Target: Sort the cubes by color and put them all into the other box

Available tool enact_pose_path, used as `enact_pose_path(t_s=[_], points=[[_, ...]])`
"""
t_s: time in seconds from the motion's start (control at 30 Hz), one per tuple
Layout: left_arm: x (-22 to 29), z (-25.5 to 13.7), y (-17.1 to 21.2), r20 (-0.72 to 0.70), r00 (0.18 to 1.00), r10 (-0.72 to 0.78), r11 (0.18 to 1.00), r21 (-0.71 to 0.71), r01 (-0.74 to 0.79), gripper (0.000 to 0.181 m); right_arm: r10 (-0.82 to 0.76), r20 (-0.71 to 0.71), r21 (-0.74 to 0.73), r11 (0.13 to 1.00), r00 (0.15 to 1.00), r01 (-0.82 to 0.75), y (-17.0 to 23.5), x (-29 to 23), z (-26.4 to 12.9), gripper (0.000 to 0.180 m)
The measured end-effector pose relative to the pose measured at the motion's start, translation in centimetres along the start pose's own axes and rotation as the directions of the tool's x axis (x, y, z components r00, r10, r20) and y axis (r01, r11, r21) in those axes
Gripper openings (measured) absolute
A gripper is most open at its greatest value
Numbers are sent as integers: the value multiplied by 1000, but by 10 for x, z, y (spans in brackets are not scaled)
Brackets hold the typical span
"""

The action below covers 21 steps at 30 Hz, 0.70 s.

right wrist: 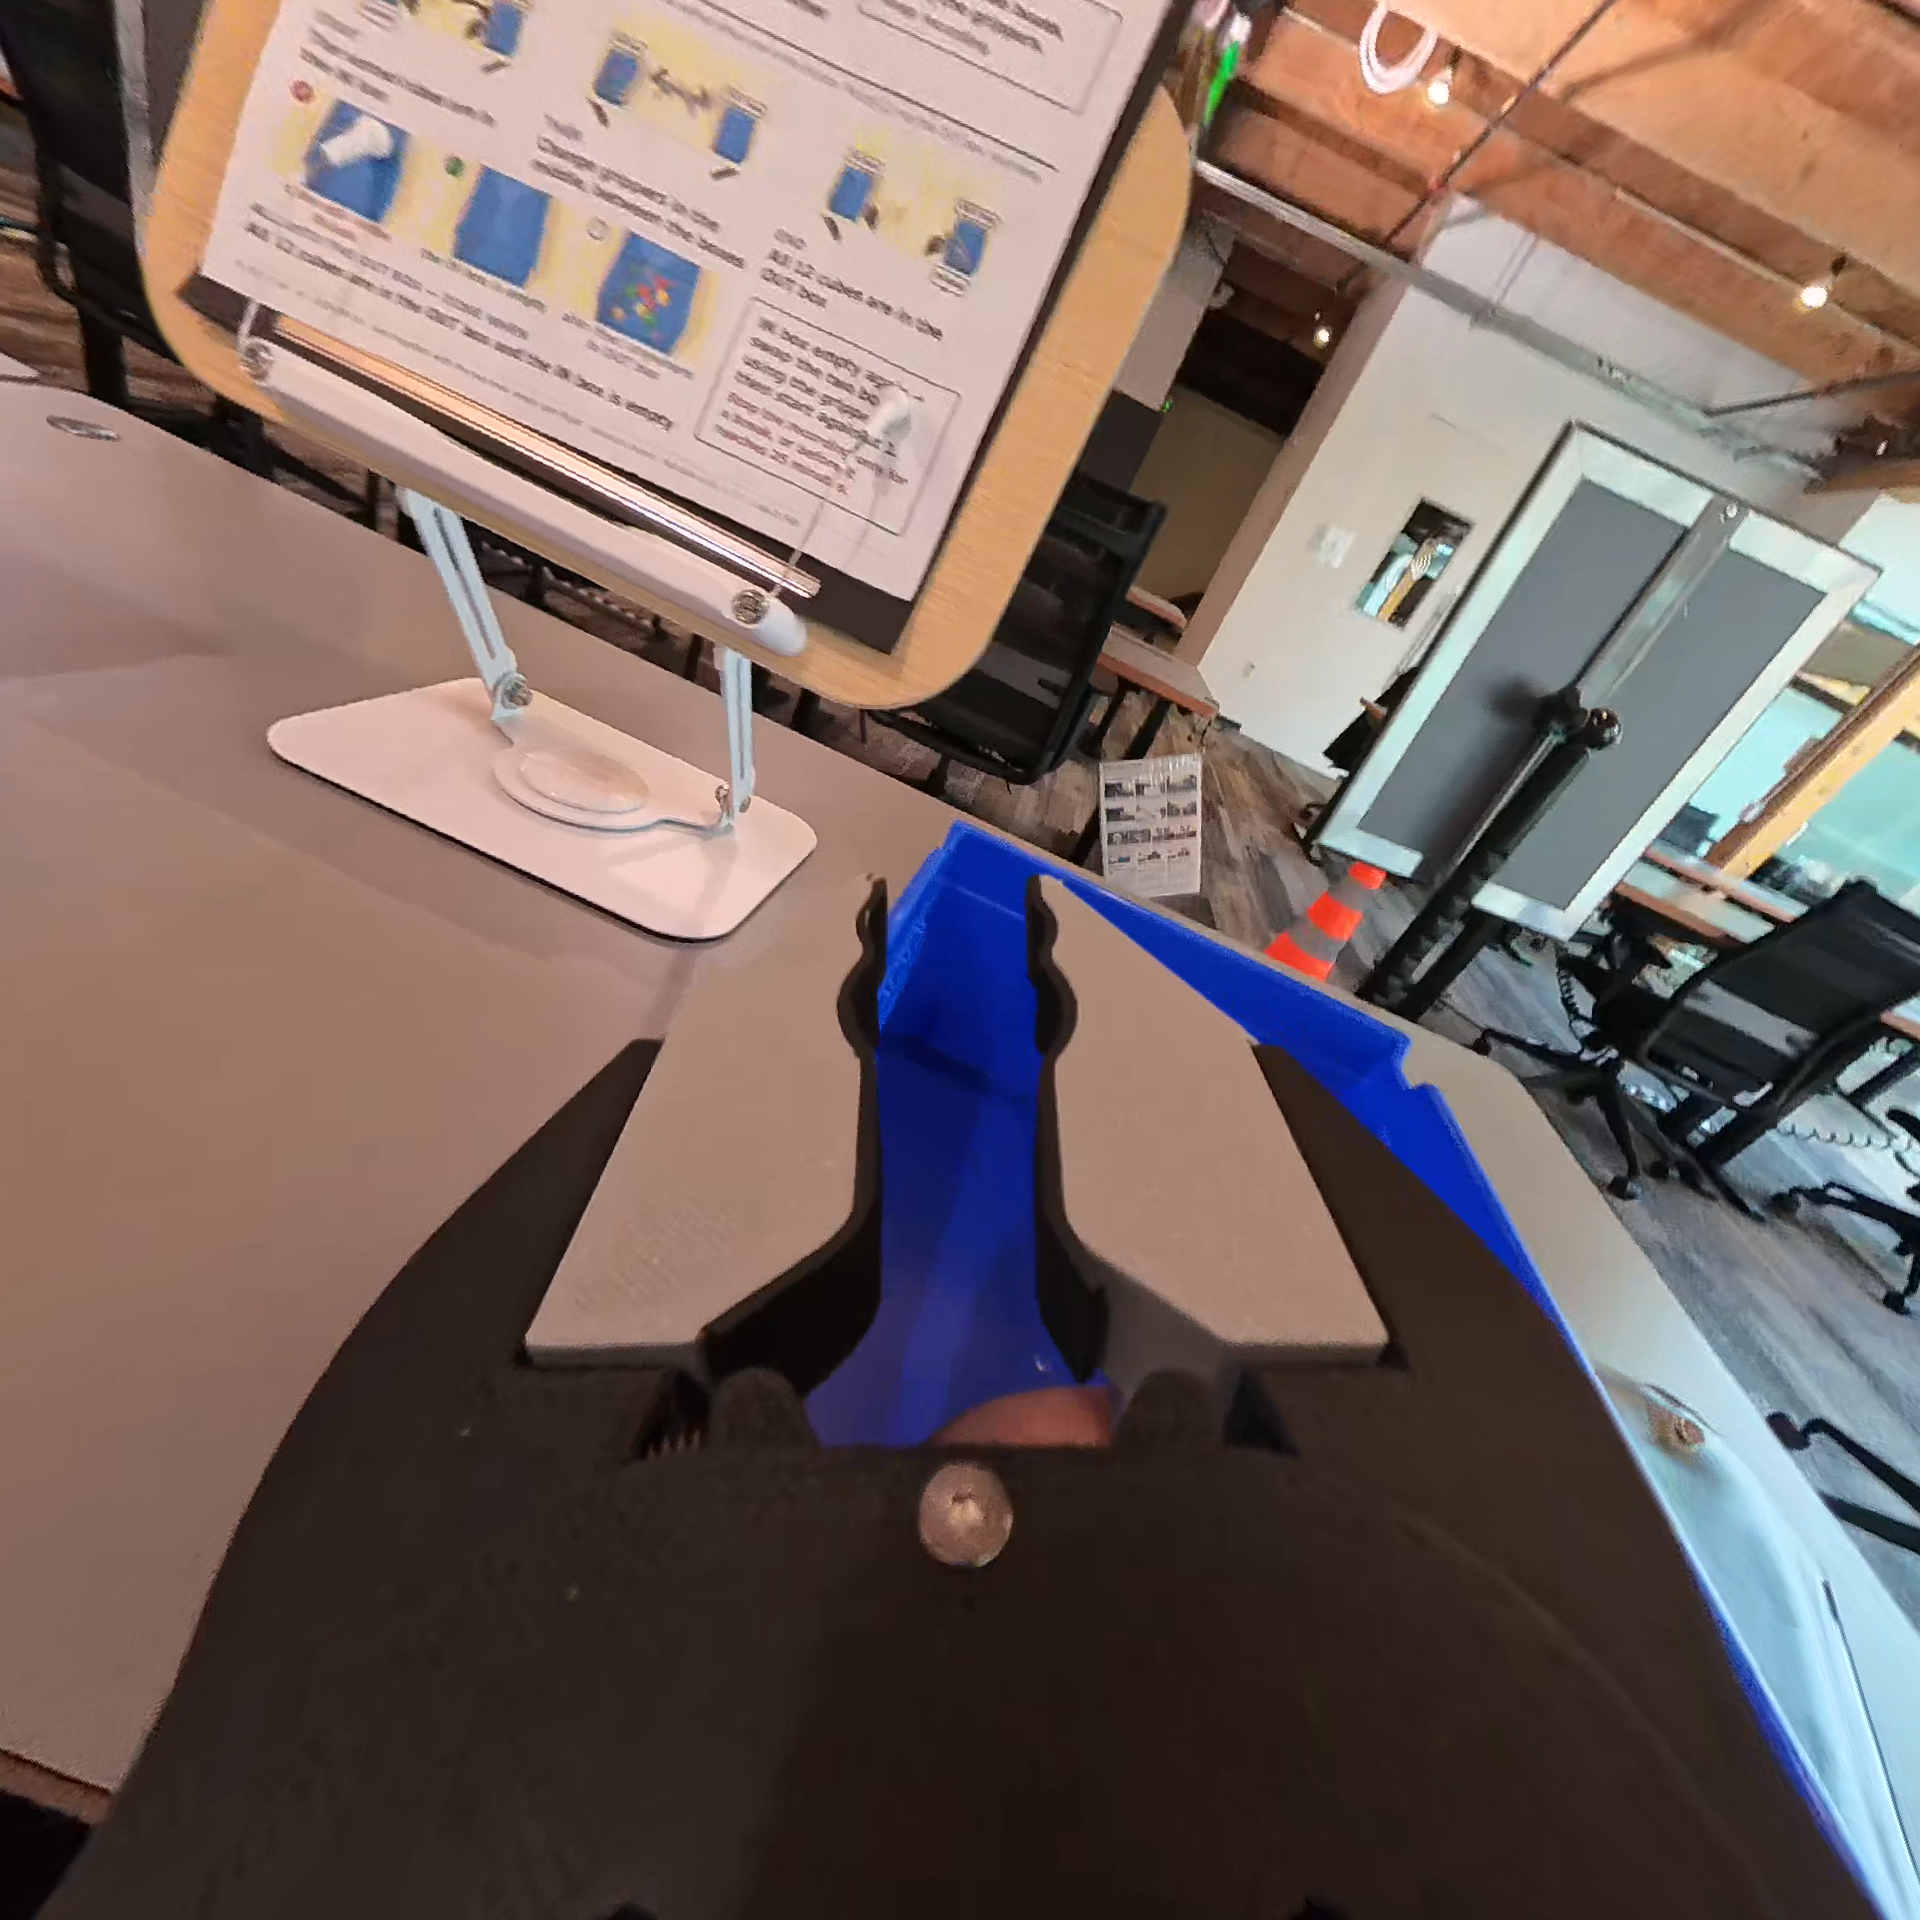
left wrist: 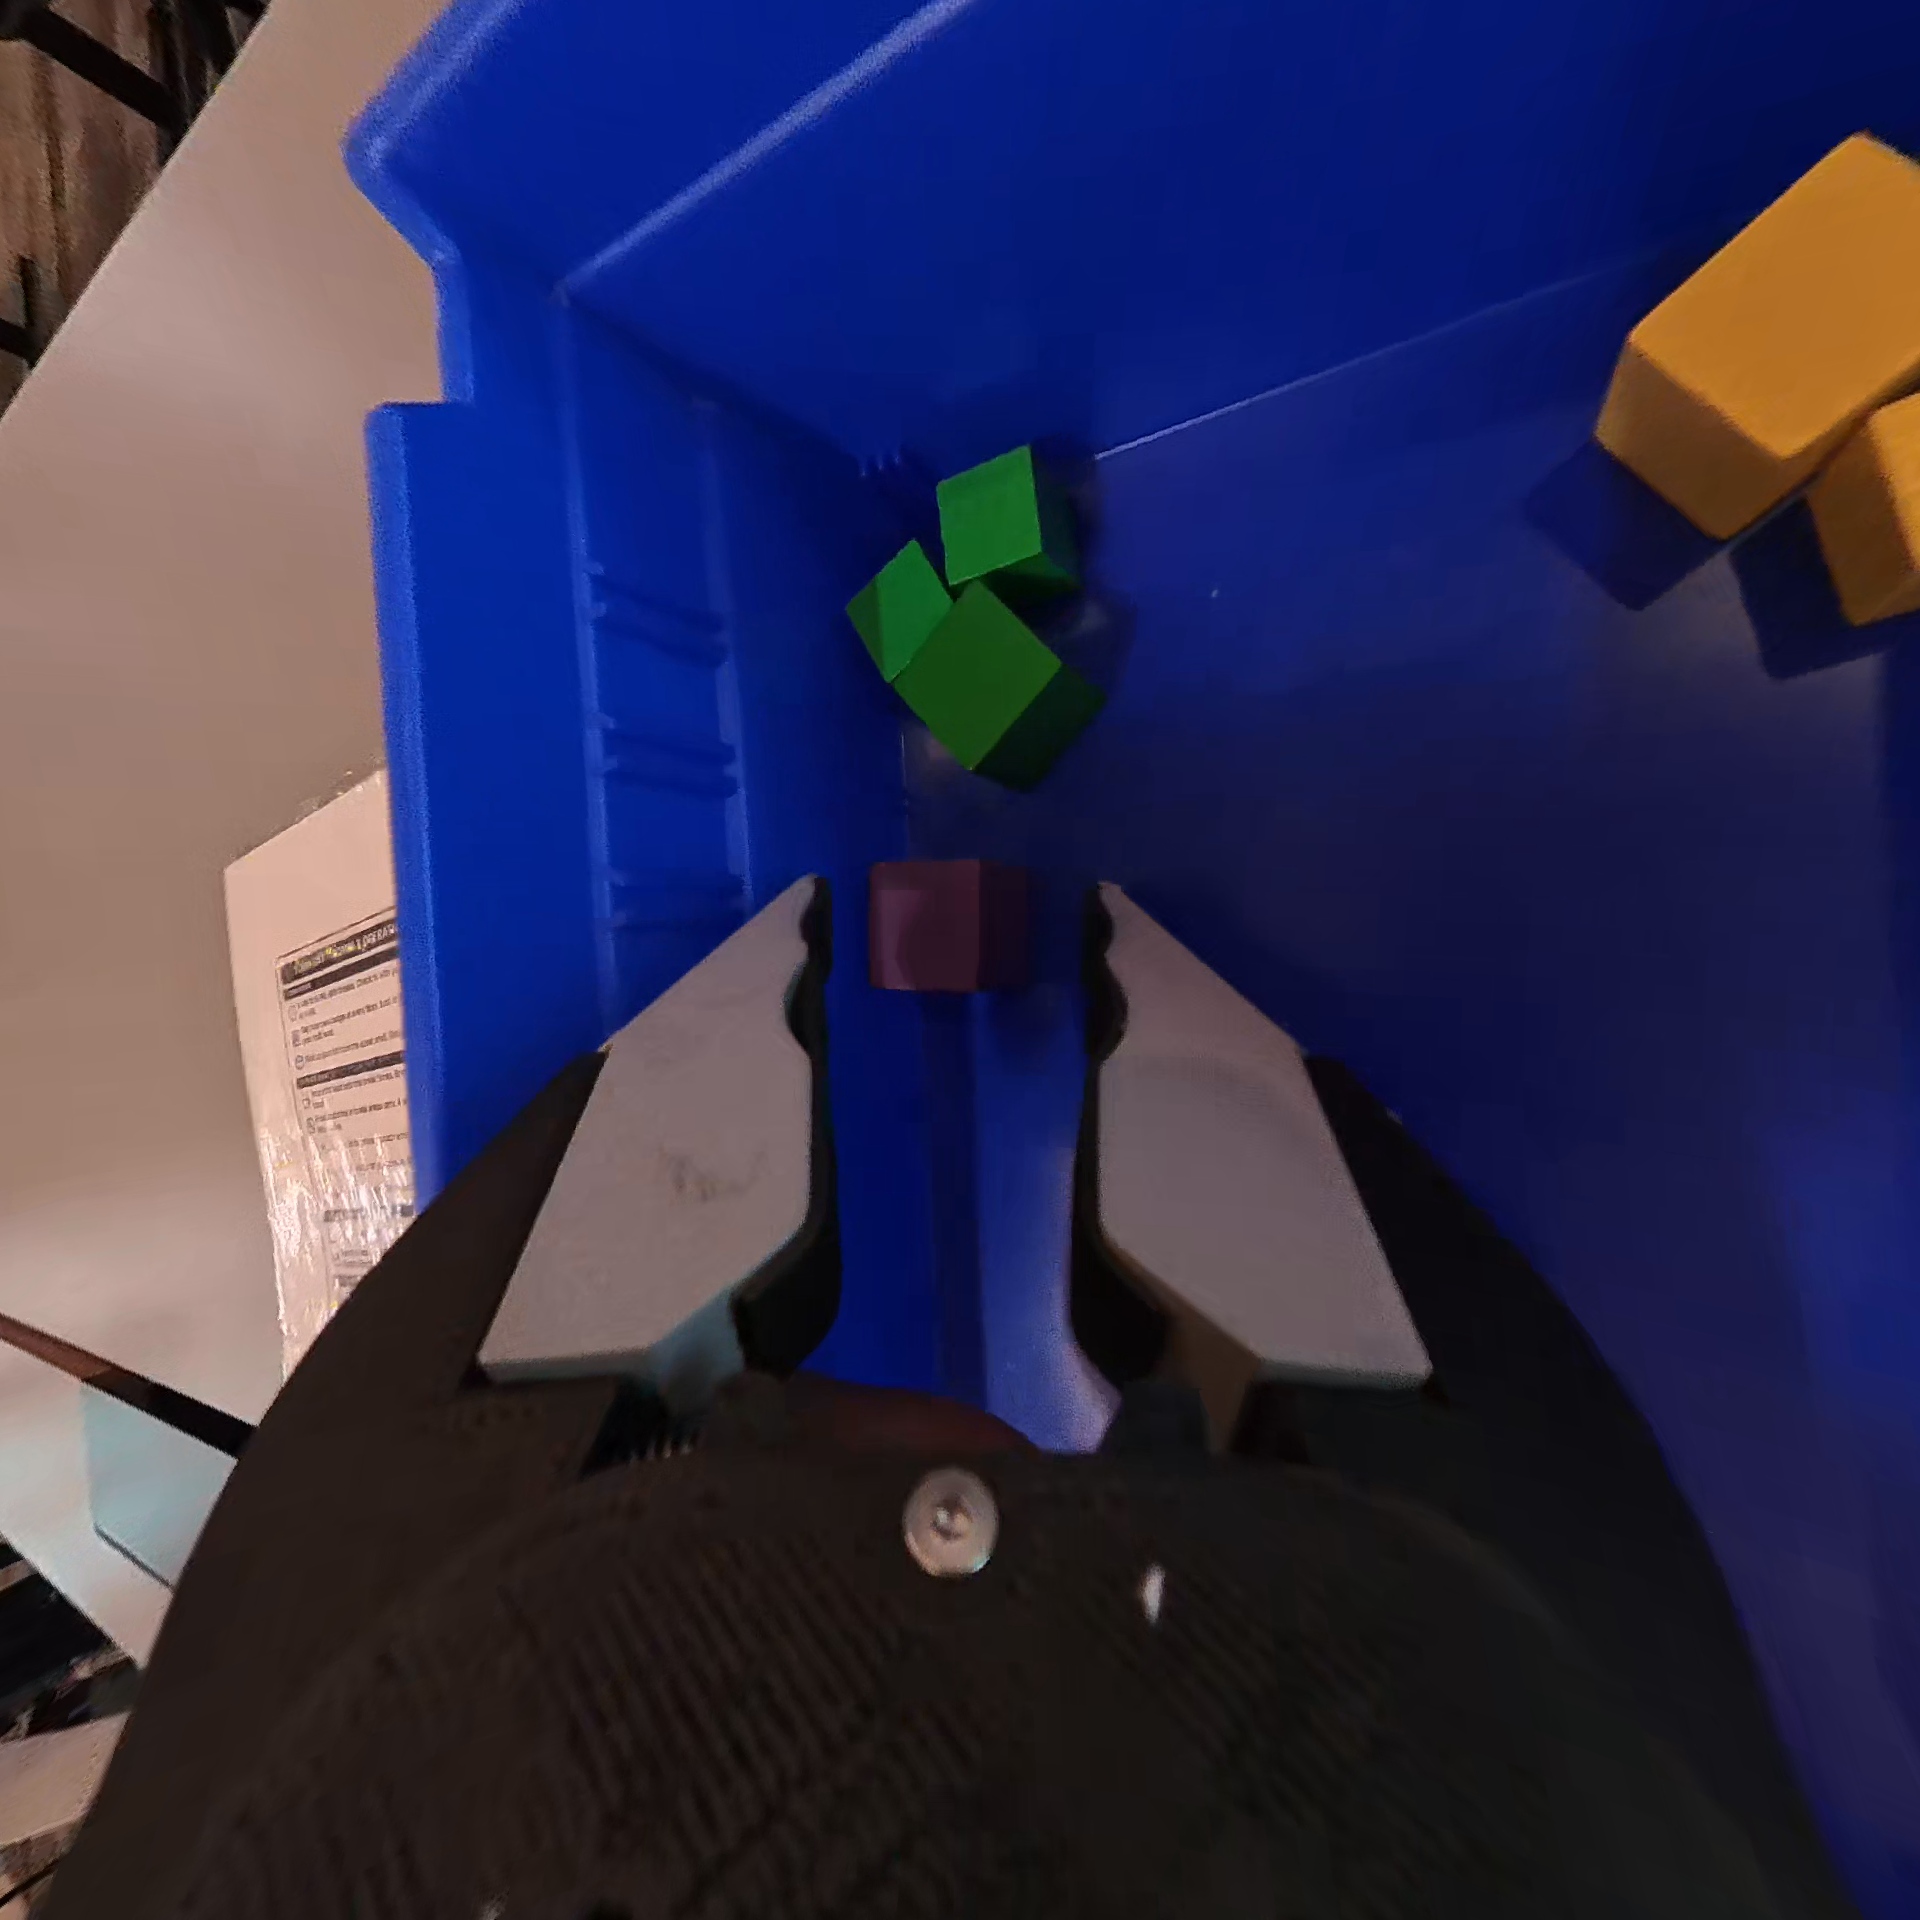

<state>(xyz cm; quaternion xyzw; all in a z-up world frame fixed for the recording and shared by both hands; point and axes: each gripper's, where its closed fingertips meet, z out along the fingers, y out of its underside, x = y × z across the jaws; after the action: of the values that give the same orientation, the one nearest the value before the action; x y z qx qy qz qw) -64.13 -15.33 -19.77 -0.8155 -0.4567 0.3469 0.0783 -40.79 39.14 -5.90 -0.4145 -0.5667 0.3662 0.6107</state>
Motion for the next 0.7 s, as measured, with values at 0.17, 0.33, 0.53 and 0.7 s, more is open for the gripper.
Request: enact_pose_path(t_s=[0.17, 0.33, 0.53, 0.7], points=[[2, 6, 0, 21, 1000, -7, 1000, -13, 8, 46, 40, -40, 2, 999, 998, -40, 4, 18, -2, 20], [4, -8, -6, 1, 999, -42, 997, 70, 42, 62, 150, -83, -9, 988, 985, -151, 14, 41, -3, 19], [5, -52, -19, -68, 989, -134, 947, 284, 148, 64, 262, -80, -17, 964, 962, -264, 22, 55, -3, 23], [11, -85, -21, -139, 974, -178, 895, 390, 219, 61, 288, -109, -1, 957, 951, -290, 23, 65, -7, 24]])
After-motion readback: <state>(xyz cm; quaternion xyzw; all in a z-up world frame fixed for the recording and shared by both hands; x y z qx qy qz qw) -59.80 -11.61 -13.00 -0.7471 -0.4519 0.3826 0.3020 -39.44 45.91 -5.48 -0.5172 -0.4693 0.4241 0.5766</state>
